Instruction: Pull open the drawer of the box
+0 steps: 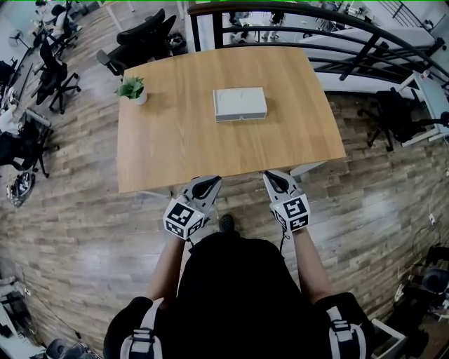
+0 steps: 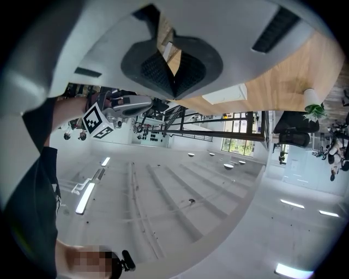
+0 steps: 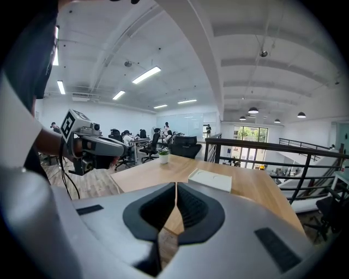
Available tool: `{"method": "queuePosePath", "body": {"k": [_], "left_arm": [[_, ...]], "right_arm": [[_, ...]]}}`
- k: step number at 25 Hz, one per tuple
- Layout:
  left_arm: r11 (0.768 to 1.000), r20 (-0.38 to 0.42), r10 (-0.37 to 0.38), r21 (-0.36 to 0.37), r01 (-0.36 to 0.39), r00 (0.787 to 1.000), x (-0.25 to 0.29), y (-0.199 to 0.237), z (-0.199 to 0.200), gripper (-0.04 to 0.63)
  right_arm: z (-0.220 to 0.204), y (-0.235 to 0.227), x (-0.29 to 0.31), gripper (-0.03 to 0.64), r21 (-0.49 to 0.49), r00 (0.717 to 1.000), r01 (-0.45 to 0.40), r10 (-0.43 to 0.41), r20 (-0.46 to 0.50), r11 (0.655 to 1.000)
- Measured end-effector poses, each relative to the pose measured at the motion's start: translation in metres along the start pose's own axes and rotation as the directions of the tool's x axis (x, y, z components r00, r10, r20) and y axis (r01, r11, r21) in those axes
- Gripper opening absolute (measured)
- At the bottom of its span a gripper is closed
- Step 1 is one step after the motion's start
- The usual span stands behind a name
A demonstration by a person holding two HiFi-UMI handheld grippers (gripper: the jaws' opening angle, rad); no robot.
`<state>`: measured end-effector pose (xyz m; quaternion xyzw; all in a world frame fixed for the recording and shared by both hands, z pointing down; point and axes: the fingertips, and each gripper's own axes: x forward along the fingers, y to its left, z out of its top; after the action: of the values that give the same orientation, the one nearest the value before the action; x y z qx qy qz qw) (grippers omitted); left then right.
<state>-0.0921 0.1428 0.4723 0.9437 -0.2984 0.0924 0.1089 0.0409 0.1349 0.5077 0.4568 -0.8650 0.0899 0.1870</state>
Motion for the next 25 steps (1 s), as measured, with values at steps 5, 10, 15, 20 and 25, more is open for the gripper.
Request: {"method": "queuePosePath", "body": {"k": [5, 10, 15, 20, 25], "left_arm": [[1.0, -0.007, -0.009, -0.002, 0.009, 1.0, -0.008, 0.015, -0.004, 0.023], [1.0, -0.002, -0.002, -0.01, 0.002, 1.0, -0.014, 0.028, -0.003, 0.023], [1.0, -0.01, 0.01, -0.02, -0.01, 1.0, -0.016, 0.036, -0.006, 0.021], [0.999, -0.022, 0.037, -0.032, -0.037, 0.999, -0.012, 0.055, -0.004, 0.023], [0.996, -0.023, 0.067, -0.06, -0.068, 0.997, -0.006, 0.079, 0.001, 0.023]], "right_arm": [[-0.001, 0.007, 0.013, 0.026, 0.006, 1.0, 0.012, -0.012, -0.014, 1.0], [-0.003, 0.013, 0.024, 0.026, 0.005, 0.999, 0.006, -0.006, -0.033, 1.0], [-0.002, 0.01, 0.037, 0.026, 0.006, 0.999, -0.004, 0.004, -0.042, 1.0], [0.0, 0.001, 0.059, 0.026, 0.008, 0.998, -0.026, 0.026, -0.06, 1.0], [0.0, -0.014, 0.085, 0.026, 0.006, 0.995, -0.04, 0.04, -0.092, 0.999]]}}
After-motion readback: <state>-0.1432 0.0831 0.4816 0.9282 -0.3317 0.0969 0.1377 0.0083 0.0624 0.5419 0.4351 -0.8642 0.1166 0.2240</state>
